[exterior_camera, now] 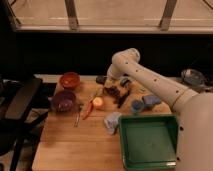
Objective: Wipe tray with eraser
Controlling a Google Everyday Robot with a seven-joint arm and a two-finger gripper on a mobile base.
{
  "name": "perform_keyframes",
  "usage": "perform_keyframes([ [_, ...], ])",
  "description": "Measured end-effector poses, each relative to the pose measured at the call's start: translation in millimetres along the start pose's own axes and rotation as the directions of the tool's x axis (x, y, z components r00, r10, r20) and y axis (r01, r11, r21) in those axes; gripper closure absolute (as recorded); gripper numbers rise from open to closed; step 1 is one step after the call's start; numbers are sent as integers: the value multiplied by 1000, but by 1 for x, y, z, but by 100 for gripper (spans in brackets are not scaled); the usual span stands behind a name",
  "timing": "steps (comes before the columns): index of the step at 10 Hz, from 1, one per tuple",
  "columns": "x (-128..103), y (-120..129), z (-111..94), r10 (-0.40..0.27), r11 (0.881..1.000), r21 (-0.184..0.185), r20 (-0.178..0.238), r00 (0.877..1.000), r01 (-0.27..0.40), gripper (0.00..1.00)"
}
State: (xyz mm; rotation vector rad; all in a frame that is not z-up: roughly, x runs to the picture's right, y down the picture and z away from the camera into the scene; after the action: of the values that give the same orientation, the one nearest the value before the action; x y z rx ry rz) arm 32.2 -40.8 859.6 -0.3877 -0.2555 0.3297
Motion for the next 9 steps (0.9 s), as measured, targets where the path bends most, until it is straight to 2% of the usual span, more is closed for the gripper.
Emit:
perform_keyframes([
  [1,6,3,-9,9,1000,10,-12,1000,-9,81],
  [3,16,8,-22,28,999,35,-33,999,-27,97],
  [6,42,16,-53,89,994,69,-61,994,-85,100],
  [7,51,21,-62,113,992,66,-58,992,-109,100],
  [8,63,29,-73,141,989,53,-58,988,-138,100],
  [9,76,42,-85,170,985,17,-53,984,-169,100],
])
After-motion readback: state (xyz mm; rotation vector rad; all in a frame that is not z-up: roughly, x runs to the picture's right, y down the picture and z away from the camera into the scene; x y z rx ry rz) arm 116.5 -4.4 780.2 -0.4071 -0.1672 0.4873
